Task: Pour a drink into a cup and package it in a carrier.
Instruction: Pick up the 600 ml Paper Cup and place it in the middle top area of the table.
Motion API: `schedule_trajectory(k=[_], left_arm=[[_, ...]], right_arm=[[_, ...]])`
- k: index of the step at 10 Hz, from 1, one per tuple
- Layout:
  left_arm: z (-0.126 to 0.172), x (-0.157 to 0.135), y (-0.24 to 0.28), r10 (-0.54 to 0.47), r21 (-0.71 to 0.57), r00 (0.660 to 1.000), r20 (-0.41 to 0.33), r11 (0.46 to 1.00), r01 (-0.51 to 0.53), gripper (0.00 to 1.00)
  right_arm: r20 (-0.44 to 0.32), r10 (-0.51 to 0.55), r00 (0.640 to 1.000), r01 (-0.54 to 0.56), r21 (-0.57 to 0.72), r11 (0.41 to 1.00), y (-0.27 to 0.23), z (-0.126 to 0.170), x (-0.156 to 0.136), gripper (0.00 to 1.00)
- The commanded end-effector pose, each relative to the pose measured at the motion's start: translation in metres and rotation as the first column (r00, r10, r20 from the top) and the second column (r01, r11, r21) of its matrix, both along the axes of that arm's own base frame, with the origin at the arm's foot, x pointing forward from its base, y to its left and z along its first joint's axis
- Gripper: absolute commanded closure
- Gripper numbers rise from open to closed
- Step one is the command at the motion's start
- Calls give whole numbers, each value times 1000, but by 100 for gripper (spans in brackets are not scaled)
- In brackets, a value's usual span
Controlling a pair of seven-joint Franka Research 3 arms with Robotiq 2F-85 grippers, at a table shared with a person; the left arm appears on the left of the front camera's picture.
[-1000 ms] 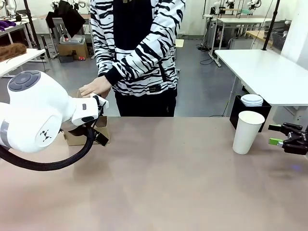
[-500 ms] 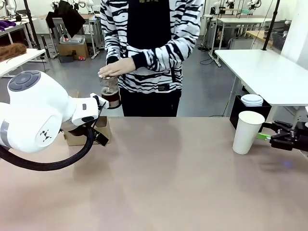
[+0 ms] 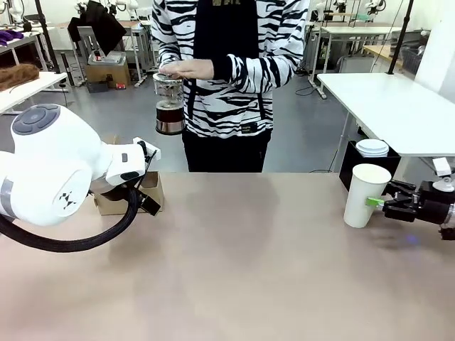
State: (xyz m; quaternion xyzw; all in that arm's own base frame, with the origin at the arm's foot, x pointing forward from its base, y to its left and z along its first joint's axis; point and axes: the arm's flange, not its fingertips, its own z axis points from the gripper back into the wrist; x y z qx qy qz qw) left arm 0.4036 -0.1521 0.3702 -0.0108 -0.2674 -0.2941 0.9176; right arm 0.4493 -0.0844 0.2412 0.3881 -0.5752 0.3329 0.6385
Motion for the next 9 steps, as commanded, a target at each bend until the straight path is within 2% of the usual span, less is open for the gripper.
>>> schedule_trajectory(k=[1, 4, 5, 6, 7, 8, 9], left_arm=[[0, 0, 0, -1, -1, 1000, 0, 1000, 1, 0], [0, 0, 0, -1, -1, 1000, 0, 1000, 1, 0], [0, 0, 0, -1, -1, 1000, 0, 1000, 1, 0], [0, 0, 0, -1, -1, 1000, 0, 1000, 1, 0], [0, 0, 0, -1, -1, 1000, 0, 1000, 1, 0], [0, 0, 0, -1, -1, 1000, 0, 1000, 1, 0], [0, 0, 0, -1, -1, 1000, 0, 1000, 1, 0]], right_arm=[[-25, -27, 999, 27, -12, 1000, 14, -4, 21, 0], [-42, -11, 999, 11, 2, 1000, 26, -6, 33, 0], [-27, 6, 1000, -6, 21, 1000, 25, -8, 34, 0], [-30, -5, 1000, 7, 36, 999, 22, -7, 34, 20], [-69, 3, 998, 2, 74, 997, 14, -6, 29, 20], [-16, 15, 1000, -15, 1, 1000, 24, -10, 28, 20], [-16, 15, 1000, -15, 1, 1000, 24, -10, 28, 20]])
